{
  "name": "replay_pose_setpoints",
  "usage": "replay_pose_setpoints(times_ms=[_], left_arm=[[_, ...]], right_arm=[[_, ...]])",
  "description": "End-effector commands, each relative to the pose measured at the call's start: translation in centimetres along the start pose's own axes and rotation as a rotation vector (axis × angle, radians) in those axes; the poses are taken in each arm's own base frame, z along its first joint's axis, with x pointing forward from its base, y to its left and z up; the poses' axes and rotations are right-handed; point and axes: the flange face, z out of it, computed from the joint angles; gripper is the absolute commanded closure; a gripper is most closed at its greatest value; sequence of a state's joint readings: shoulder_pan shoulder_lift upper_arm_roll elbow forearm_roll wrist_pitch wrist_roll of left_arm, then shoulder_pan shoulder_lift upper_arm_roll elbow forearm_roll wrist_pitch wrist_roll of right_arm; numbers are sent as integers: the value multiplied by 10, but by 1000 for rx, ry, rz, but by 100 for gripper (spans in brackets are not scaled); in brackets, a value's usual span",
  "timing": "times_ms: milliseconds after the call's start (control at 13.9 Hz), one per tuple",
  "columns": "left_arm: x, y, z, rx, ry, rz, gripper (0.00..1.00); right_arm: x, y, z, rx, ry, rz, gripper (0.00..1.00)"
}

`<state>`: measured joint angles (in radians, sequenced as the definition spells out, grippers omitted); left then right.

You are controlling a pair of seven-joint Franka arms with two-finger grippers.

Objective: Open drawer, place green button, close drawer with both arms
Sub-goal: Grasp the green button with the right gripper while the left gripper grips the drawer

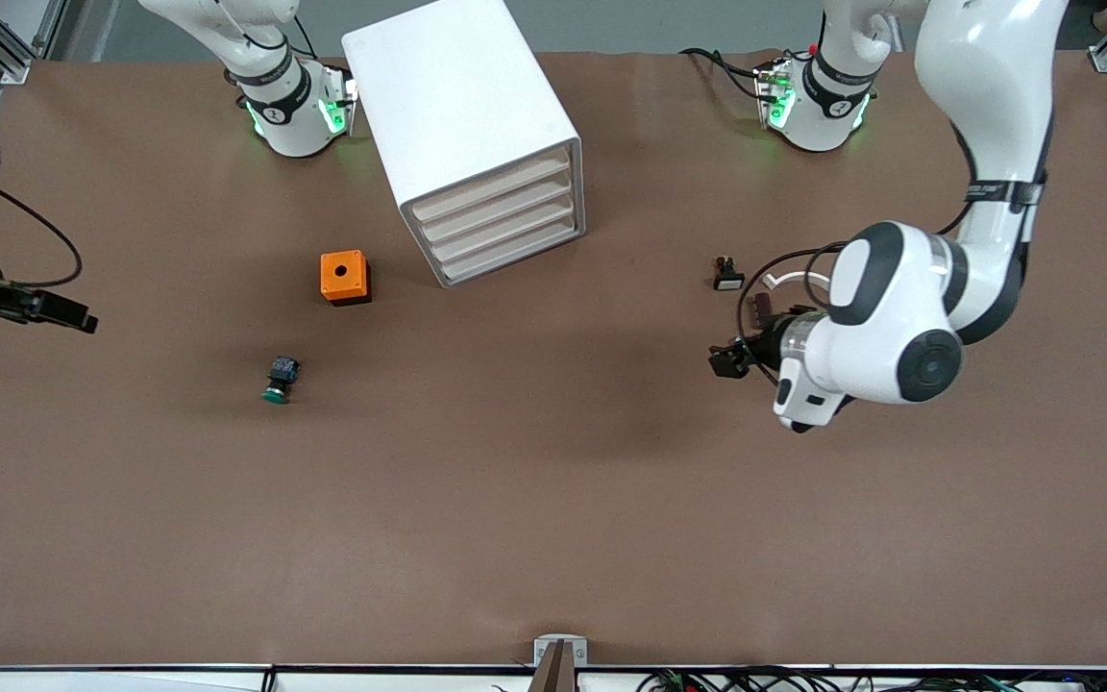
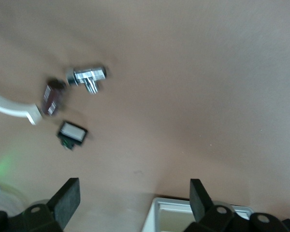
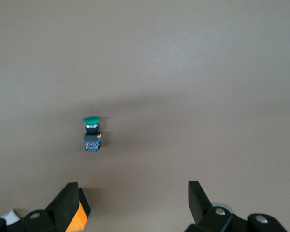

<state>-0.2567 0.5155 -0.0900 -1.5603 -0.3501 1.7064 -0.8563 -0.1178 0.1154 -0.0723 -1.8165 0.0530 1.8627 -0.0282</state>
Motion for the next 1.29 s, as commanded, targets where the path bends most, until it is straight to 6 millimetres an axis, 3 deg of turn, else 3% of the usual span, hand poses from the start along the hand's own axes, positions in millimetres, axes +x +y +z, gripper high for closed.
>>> replay_pose_setpoints(times_ms=[0,215,359,503,862,1221], left_arm=[[-5,23,6,-15,-20,-133,0],[-22,45,31,11,-102,-221,0],[-40,52,50,62,-172,-227,0],[-43,56,57,37,-283,-304,0],[-36,68,92,76,-419,-589,0],[-45,88,125,142,-470,-758,0]], right_arm=[[-9,-19,38,36,33,34,0],[-20,-55,93,32,87,73,0],[-20,-64,125,27,91,87,0],[-27,-67,150,25,112,84,0],[-37,-83,197,22,150,118,0],[-48,-108,238,21,175,146,0]])
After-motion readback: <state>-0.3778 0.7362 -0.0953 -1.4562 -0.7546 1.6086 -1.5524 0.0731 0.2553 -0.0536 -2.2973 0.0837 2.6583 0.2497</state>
